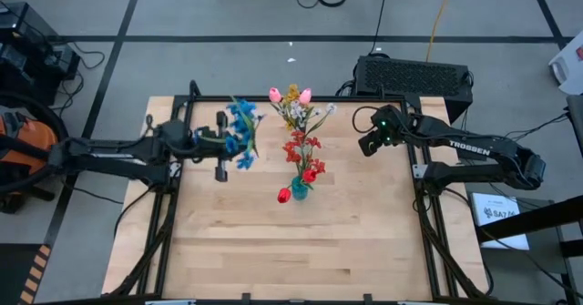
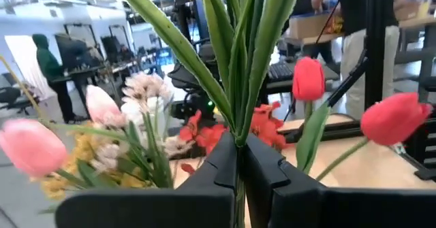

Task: Sort flowers into vase by color
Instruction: Put the blue flowers into the blue vase

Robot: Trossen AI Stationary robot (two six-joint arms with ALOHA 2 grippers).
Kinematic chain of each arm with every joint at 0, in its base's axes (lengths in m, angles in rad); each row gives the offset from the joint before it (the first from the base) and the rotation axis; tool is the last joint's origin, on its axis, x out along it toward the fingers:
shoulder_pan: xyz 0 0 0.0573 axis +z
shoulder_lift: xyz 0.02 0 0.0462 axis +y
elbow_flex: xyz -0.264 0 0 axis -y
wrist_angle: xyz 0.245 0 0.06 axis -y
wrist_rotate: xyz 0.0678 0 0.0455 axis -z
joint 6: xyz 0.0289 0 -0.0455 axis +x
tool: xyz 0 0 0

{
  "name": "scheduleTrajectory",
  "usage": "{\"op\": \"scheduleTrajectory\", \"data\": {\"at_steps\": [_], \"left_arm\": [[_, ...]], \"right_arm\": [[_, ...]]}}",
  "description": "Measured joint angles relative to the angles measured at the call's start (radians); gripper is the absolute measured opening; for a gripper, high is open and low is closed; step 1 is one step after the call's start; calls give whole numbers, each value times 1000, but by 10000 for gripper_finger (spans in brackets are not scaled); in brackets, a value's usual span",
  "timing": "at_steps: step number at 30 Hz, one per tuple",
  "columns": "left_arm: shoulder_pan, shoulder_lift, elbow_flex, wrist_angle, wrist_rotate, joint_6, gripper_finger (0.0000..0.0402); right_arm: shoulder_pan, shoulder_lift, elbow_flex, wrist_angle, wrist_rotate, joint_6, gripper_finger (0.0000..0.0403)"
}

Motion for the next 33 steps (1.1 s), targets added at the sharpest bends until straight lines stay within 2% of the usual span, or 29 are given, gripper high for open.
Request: {"op": "scheduleTrajectory", "data": {"at_steps": [6,12,19,24,30,33], "left_arm": [[-2,15,-202,411,-19,-68,8],[-3,69,-305,621,-35,-80,8],[-2,243,-315,861,-48,-116,8],[-2,399,-313,1032,-49,-219,8],[-20,558,-259,1174,-49,-291,8],[-44,623,-212,1188,-49,-315,8]], "right_arm": [[0,0,0,-2,0,36,130],[0,0,0,0,8,37,130],[0,0,0,0,28,92,130],[0,0,0,-1,29,94,130],[0,0,0,-1,30,116,130],[0,0,0,-1,30,116,130]]}}
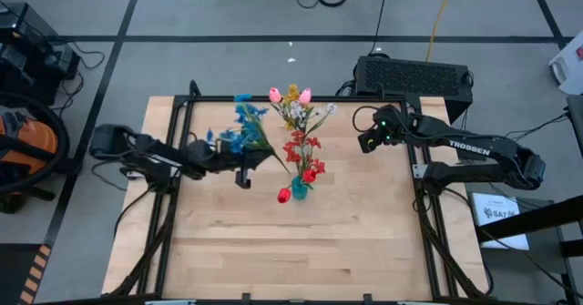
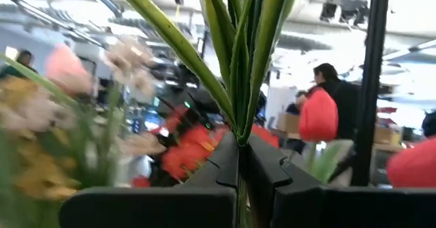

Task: Sort flowers into vase by color
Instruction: Put the blue flowers into the blue vase

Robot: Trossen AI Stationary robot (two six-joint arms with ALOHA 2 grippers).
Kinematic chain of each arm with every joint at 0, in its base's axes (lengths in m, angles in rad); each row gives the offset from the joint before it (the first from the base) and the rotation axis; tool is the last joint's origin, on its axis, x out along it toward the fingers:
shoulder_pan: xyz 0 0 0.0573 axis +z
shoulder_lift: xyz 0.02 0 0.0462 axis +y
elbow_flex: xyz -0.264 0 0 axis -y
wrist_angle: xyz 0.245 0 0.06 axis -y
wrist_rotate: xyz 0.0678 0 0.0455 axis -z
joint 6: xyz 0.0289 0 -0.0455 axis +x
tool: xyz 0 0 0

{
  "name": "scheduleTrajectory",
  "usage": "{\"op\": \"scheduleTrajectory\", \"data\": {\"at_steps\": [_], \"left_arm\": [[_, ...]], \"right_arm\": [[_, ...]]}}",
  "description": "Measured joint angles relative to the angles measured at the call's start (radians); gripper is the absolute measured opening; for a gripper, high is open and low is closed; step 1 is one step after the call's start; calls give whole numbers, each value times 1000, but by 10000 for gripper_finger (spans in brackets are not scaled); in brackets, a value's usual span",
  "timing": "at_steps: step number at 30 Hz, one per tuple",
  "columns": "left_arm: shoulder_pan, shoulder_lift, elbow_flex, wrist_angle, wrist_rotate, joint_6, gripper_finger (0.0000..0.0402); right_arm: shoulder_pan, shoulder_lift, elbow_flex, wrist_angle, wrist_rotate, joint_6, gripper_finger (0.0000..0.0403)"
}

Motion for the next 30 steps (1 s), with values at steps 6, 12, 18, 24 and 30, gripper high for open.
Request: {"op": "scheduleTrajectory", "data": {"at_steps": [6,12,18,24,30], "left_arm": [[-62,111,74,-5,0,0,7],[-85,161,116,-16,0,0,7],[-85,162,126,-124,-8,34,7],[-85,162,126,-147,-28,78,10],[-85,161,144,-95,-30,80,12]], "right_arm": [[0,0,0,0,0,0,130],[0,0,0,-1,-3,0,130],[0,0,0,0,-3,0,130],[0,0,0,0,-4,-7,130],[0,0,0,-1,-4,-8,130]]}}
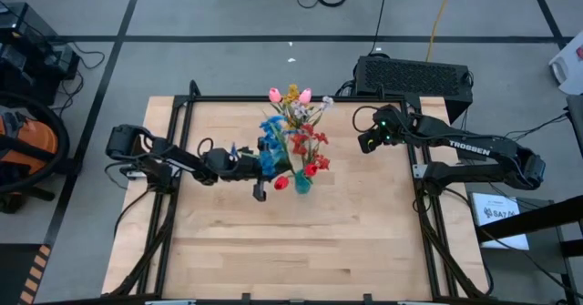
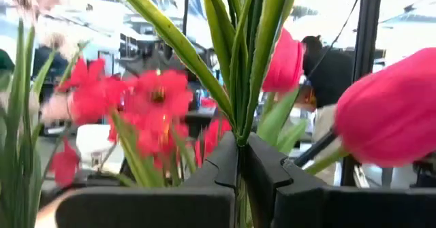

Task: Sort flowers into vase by color
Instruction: Put the blue flowers into the blue vase

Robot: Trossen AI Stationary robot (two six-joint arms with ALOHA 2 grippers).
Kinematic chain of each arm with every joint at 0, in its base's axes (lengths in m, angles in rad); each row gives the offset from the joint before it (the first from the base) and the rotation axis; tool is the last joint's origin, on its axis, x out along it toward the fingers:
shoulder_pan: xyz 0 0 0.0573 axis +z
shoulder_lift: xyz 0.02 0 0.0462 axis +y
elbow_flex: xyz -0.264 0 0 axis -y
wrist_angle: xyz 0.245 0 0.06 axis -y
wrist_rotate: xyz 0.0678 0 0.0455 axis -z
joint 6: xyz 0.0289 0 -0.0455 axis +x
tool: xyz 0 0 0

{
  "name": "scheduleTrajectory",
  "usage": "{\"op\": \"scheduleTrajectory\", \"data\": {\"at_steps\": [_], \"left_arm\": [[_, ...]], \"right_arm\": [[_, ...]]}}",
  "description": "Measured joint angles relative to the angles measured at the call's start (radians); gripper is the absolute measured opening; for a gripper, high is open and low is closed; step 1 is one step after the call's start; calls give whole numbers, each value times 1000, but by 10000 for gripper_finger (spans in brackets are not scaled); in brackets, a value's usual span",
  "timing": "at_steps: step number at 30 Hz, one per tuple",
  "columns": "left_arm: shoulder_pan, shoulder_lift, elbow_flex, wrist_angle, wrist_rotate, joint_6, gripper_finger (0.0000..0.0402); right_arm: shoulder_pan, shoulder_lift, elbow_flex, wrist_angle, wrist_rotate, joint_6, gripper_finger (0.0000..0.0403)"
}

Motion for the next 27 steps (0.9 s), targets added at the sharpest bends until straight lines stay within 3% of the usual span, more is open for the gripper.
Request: {"op": "scheduleTrajectory", "data": {"at_steps": [17,27], "left_arm": [[3,-5,27,-19,10,1,14],[33,-109,27,-178,12,8,8]], "right_arm": [[0,0,0,0,-1,-19,130],[0,0,0,0,-1,-19,130]]}}
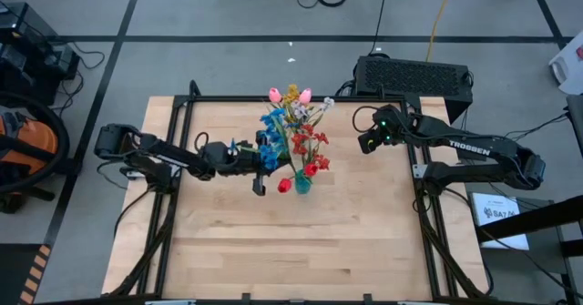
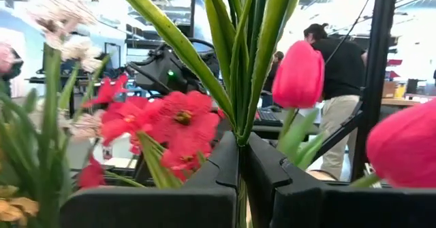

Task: Sort flowers into vase by color
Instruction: Put the blue flowers into the blue vase

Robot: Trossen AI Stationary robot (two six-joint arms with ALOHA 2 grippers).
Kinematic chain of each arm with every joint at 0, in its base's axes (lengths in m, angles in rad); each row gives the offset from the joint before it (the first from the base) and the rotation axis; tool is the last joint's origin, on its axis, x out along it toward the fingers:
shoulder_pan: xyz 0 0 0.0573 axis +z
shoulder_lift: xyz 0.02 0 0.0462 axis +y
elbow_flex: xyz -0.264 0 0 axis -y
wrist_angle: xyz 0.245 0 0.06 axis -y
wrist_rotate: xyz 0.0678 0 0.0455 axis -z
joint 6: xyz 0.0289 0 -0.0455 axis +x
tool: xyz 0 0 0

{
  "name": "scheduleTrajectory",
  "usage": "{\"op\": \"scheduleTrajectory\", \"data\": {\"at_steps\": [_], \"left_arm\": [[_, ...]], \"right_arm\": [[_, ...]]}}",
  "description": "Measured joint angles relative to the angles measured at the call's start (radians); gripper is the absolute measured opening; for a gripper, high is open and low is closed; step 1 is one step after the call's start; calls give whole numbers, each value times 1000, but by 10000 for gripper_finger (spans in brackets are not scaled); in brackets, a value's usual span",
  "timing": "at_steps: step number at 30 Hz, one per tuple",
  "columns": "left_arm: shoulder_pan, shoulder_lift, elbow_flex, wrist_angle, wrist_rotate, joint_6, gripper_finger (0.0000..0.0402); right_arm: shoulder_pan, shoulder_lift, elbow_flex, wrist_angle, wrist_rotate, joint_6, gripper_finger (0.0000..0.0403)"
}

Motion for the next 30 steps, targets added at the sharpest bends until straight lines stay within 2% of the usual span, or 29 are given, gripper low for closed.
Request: {"op": "scheduleTrajectory", "data": {"at_steps": [9,19,30], "left_arm": [[48,-7,0,-16,22,22,7],[48,17,2,-27,40,20,11],[47,42,58,-56,66,17,15]], "right_arm": [[0,0,0,0,0,0,130],[0,0,0,0,3,0,130],[0,0,0,0,4,0,130]]}}
